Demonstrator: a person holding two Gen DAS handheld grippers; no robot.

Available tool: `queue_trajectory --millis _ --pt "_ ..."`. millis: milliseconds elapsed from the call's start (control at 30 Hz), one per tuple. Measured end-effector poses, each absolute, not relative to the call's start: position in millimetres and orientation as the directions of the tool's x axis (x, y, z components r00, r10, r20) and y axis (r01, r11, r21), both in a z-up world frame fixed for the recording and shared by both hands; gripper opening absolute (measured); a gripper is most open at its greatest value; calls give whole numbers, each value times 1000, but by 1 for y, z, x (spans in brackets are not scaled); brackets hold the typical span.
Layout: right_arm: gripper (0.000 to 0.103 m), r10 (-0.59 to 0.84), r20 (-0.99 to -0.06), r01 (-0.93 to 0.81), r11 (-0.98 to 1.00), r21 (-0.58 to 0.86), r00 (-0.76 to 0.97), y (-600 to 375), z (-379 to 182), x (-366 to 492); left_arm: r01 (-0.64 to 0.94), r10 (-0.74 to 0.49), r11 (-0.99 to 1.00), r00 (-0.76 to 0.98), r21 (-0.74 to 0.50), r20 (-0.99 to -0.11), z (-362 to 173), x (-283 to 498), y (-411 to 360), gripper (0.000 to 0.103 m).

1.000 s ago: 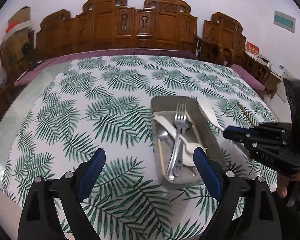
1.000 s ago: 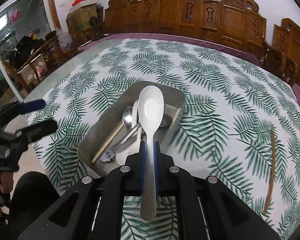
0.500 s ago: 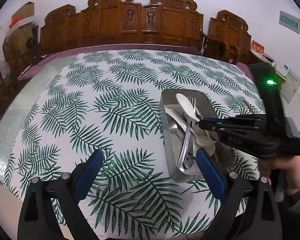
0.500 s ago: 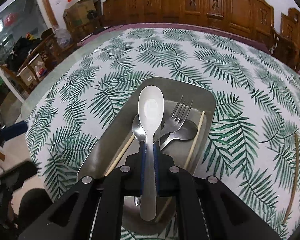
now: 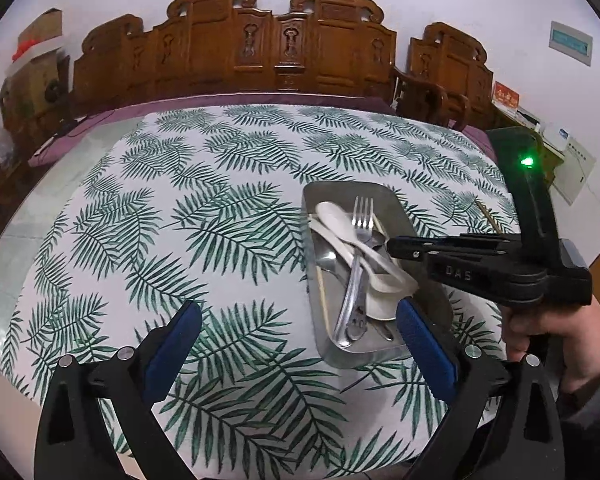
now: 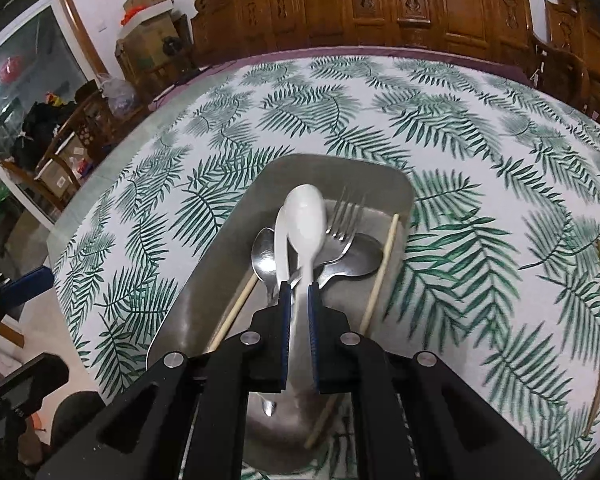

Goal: Organize utensils
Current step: 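Lower the white plastic spoon into the tray and open the right tool, then move the open right tool from the tray to the wooden chopstick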

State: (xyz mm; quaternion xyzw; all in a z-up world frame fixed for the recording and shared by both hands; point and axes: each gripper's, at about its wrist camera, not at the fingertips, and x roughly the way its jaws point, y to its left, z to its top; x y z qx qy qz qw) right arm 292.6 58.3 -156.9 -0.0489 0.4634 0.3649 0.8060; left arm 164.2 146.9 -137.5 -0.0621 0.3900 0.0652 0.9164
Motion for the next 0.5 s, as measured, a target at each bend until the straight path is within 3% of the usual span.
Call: queue_trajectory --millis 500 --pt "15 441 -784 -584 802 125 437 -73 -142 297 -50 2 998 680 -44 -733 -139 181 76 95"
